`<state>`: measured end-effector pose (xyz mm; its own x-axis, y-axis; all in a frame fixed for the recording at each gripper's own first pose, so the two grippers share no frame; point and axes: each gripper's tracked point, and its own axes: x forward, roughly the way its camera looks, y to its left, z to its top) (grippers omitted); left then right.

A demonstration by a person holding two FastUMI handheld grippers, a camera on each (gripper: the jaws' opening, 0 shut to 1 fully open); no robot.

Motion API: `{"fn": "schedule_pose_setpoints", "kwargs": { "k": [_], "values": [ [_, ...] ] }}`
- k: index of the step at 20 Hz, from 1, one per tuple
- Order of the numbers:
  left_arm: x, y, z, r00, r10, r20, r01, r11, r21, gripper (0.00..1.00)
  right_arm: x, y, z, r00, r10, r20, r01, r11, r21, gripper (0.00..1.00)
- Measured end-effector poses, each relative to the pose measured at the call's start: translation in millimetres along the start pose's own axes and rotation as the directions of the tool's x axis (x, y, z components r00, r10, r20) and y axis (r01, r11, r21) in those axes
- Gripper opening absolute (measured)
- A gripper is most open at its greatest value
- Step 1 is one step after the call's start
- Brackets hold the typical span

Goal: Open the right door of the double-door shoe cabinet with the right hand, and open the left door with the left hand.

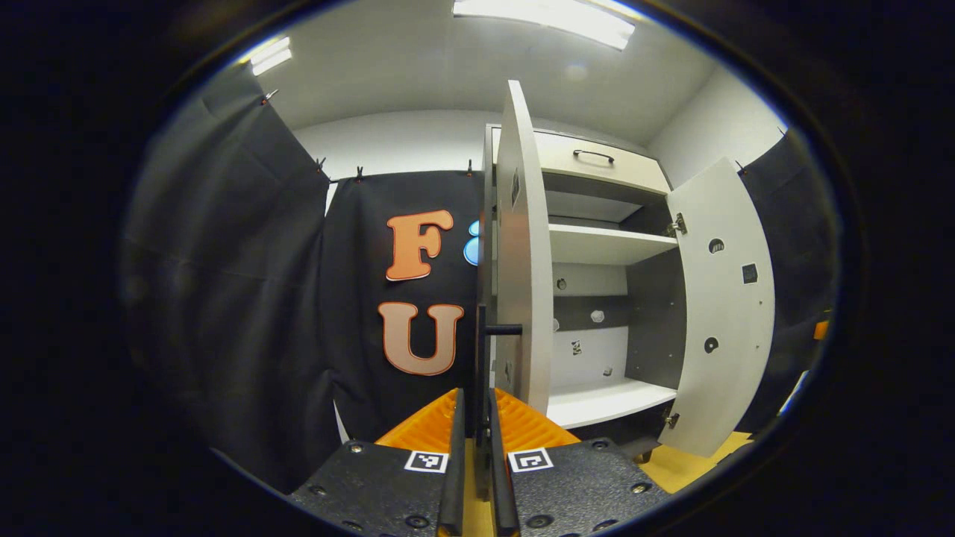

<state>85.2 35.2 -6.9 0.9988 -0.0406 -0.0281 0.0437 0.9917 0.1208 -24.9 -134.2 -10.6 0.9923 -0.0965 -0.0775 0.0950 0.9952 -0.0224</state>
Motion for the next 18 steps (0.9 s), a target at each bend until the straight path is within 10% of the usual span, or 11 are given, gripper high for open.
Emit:
{"fn": "schedule_pose_setpoints", "kwargs": {
  "k": [12, 16, 18],
  "values": [
    [-97, -179, 21, 0.999, -0.047, 0.026, 0.051, 0.986, -0.158, 0.11, 14, -69, -2, 0.999, 0.031, -0.04, -0.033, 0.998, -0.055, 0.99],
    [-126, -210, 19, 0.999, 0.016, 0.033, -0.014, 0.997, -0.076, 0.28, 10, -64, -6, 0.99, 0.136, -0.039, -0.137, 0.99, -0.021, 0.94],
    [-132, -225, 14, 0.999, 0.023, 0.034, -0.021, 0.997, -0.069, 0.54, 6, -61, -8, 0.986, 0.165, -0.035, -0.166, 0.986, -0.006, 0.98]
  ]
}}
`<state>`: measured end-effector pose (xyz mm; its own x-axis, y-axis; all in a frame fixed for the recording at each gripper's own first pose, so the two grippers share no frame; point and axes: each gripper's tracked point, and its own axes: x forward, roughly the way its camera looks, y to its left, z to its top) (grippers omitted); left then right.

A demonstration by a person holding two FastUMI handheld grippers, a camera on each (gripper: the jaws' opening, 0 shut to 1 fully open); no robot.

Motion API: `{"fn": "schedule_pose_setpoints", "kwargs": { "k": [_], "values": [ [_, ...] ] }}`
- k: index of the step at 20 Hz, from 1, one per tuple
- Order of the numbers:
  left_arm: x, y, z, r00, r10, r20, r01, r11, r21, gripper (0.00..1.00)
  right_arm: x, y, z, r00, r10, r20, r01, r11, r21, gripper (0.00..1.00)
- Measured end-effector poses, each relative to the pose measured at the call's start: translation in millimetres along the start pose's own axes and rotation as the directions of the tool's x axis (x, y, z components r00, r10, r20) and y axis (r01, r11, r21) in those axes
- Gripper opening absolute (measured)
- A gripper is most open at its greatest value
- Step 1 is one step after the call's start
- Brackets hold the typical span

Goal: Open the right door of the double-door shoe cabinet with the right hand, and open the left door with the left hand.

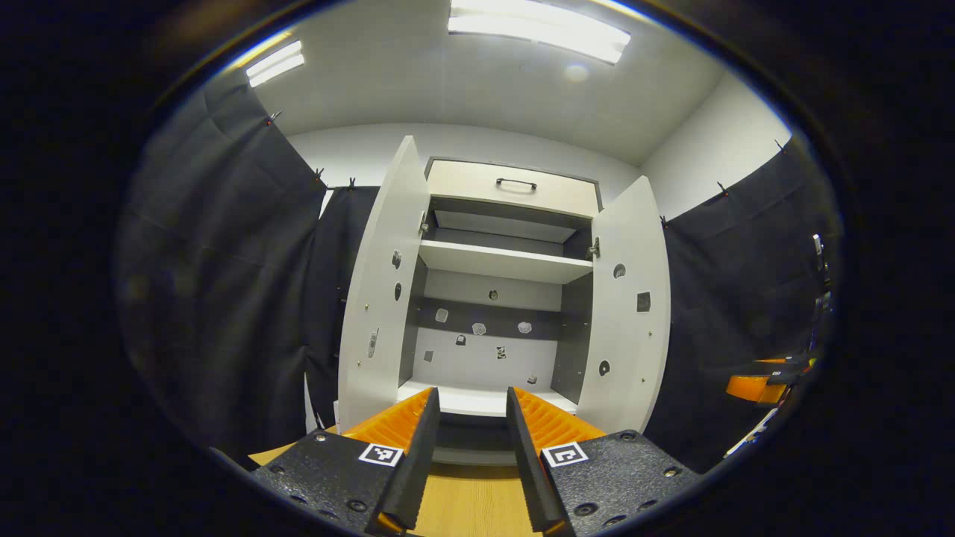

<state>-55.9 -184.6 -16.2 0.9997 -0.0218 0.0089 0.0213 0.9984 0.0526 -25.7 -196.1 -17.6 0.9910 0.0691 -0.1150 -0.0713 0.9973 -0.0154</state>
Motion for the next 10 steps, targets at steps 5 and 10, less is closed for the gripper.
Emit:
{"fn": "schedule_pose_setpoints", "kwargs": {
  "k": [5, 10],
  "values": [
    [-1, -18, -27, 0.997, -0.058, -0.059, 0.056, 0.998, -0.031, 0.94, -5, 0, -3, 1.0, -0.02, 0.023, 0.019, 0.999, 0.049, 0.99],
    [2, 2, -33, 1.0, 0.002, -0.027, -0.004, 0.997, -0.072, 0.94, -3, 18, -17, 1.0, 0.006, 0.018, -0.008, 0.997, 0.071, 0.98]
  ]
}}
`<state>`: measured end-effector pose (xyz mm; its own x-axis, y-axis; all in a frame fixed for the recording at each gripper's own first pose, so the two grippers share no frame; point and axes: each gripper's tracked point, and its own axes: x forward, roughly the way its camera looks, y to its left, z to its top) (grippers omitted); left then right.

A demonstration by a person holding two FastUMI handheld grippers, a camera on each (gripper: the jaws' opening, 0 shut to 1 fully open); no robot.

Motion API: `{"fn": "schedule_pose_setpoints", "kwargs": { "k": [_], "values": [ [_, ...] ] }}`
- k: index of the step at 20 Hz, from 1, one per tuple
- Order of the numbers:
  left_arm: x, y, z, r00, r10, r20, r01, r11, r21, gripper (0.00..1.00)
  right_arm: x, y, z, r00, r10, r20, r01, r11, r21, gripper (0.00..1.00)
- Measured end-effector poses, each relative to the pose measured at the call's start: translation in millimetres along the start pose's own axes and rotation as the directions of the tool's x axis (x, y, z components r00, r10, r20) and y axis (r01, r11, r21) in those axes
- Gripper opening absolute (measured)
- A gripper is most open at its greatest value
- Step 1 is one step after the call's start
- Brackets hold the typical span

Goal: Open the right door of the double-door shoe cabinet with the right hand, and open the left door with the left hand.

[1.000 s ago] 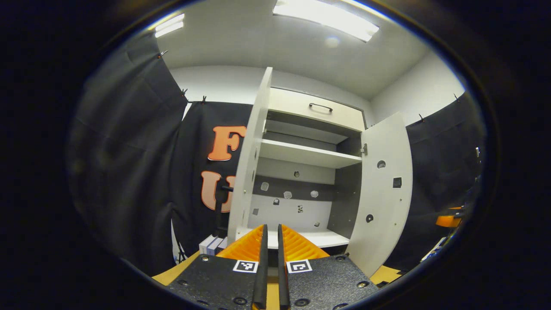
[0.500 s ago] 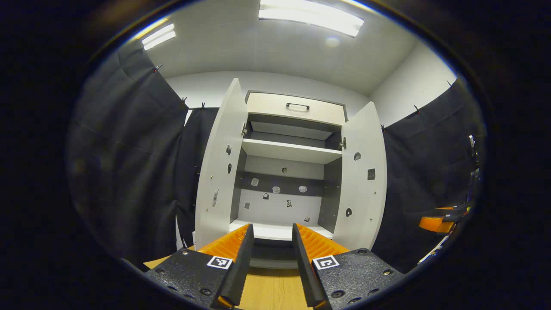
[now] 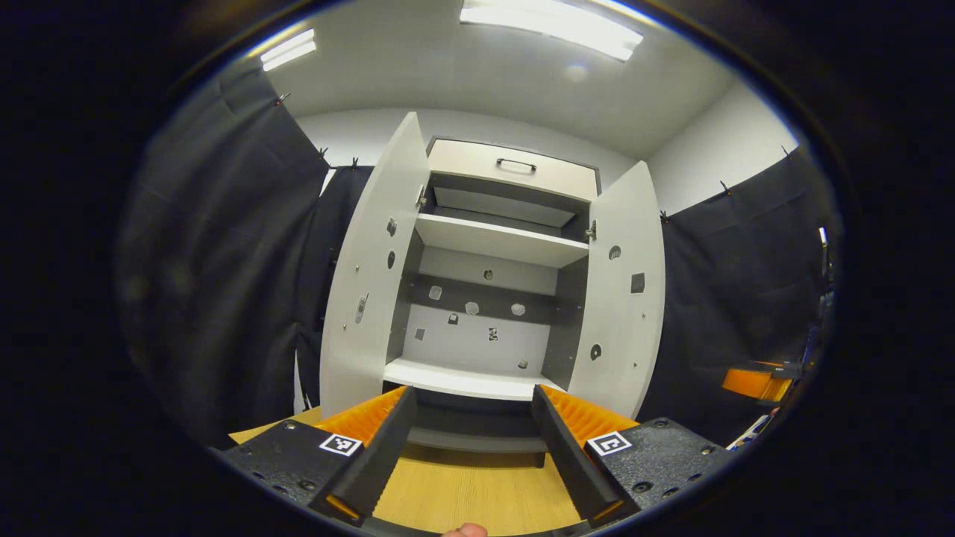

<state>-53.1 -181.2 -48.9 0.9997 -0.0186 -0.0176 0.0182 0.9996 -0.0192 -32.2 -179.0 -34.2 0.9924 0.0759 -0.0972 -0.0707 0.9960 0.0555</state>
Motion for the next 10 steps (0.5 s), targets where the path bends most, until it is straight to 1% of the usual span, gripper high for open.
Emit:
{"fn": "schedule_pose_setpoints", "kwargs": {
  "k": [3, 6, 8, 9, 10],
  "values": [
    [1, 15, 0, 0.999, 0.042, 0.02, -0.041, 0.999, -0.017, 0.94, 7, 2, -7, 1.0, -0.003, -0.013, 0.002, 1.0, -0.007, 0.98],
    [-1, 28, 6, 0.995, 0.09, 0.043, -0.09, 0.996, 0.005, 0.94, 12, -1, -3, 1.0, -0.004, -0.008, 0.004, 1.0, -0.011, 0.98],
    [1, 33, 7, 0.993, 0.105, 0.047, -0.105, 0.994, 0.004, 0.94, 16, -5, -1, 1.0, -0.012, -0.003, 0.012, 1.0, -0.017, 0.98],
    [2, 34, 7, 0.993, 0.107, 0.045, -0.107, 0.994, -0.001, 0.92, 18, -5, 0, 1.0, -0.015, 0.001, 0.015, 1.0, -0.014, 0.99],
    [3, 35, 5, 0.993, 0.107, 0.044, -0.107, 0.994, -0.005, 0.92, 20, -5, -1, 1.0, -0.017, 0.003, 0.017, 1.0, -0.009, 0.98]
  ]
}}
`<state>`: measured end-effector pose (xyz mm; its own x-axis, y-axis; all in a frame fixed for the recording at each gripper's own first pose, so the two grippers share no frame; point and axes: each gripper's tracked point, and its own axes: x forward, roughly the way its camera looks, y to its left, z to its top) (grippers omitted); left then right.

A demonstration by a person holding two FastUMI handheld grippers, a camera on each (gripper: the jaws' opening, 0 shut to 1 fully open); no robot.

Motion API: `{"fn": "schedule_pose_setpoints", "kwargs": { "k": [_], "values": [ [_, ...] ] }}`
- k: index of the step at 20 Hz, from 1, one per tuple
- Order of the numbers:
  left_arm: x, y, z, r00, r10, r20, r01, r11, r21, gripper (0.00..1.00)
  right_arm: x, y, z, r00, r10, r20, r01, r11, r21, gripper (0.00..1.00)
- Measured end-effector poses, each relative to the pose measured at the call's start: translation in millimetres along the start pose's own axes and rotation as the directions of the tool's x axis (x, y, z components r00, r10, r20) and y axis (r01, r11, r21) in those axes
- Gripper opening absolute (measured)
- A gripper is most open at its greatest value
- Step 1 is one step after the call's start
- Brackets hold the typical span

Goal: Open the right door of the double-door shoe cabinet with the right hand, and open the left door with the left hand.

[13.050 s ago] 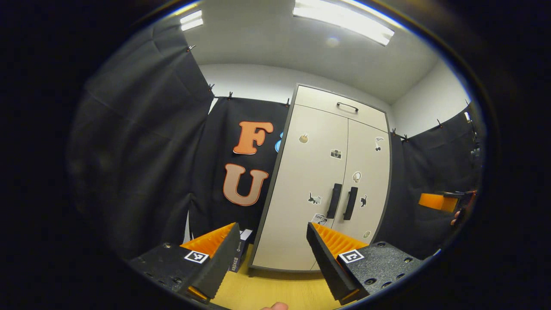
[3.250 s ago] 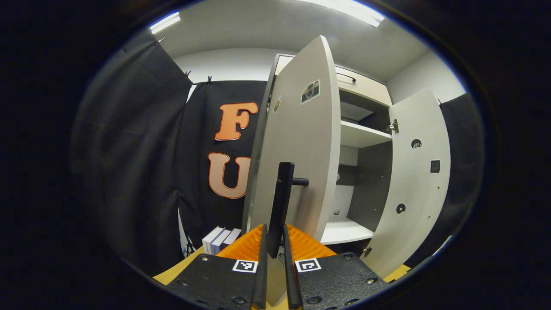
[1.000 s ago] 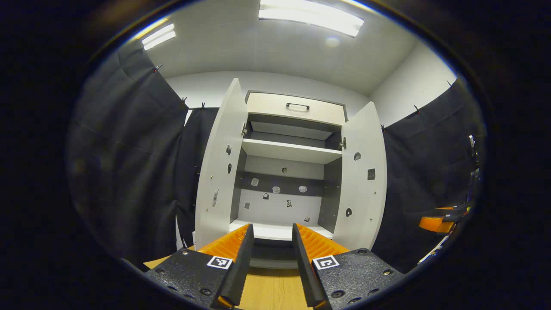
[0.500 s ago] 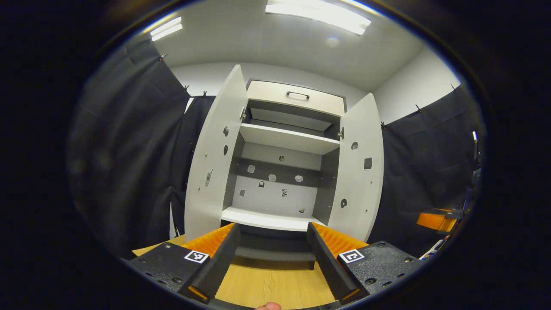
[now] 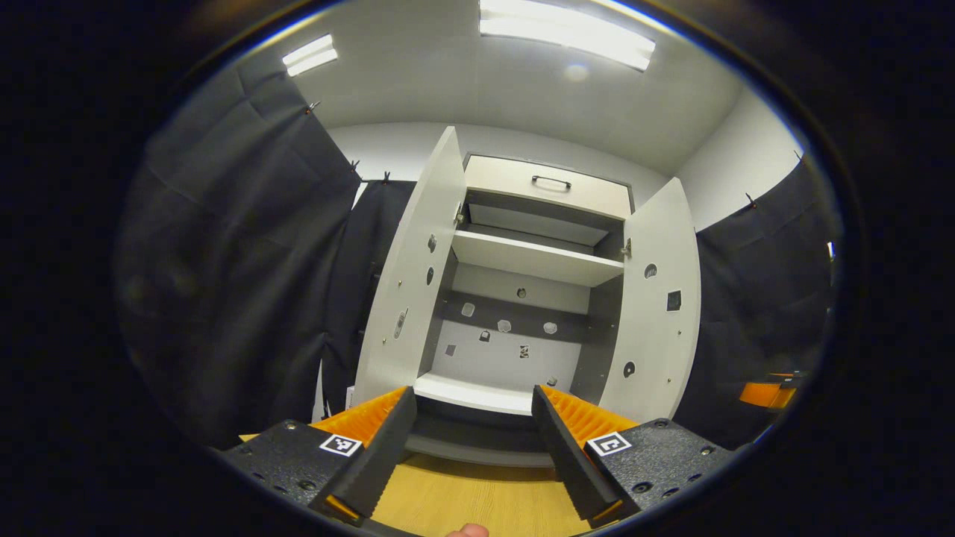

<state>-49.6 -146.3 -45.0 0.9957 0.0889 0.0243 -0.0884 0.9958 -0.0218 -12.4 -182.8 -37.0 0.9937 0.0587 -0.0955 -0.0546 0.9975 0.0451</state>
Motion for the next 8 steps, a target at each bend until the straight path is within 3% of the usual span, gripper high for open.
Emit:
{"fn": "schedule_pose_setpoints", "kwargs": {
  "k": [5, 7, 8],
  "values": [
    [5, 6, -4, 1.0, 0.016, -0.005, -0.016, 1.0, 0.008, 0.97, 5, 9, -12, 0.999, 0.022, -0.027, -0.022, 1.0, -0.012, 0.98],
    [6, 7, -2, 1.0, 0.023, -0.001, -0.023, 1.0, 0.017, 0.94, 8, 8, -15, 0.999, 0.02, -0.035, -0.021, 1.0, -0.024, 0.99],
    [6, 6, -1, 1.0, 0.022, -0.002, -0.022, 1.0, 0.021, 0.97, 8, 11, -15, 0.999, 0.023, -0.038, -0.024, 0.999, -0.023, 0.89]
  ]
}}
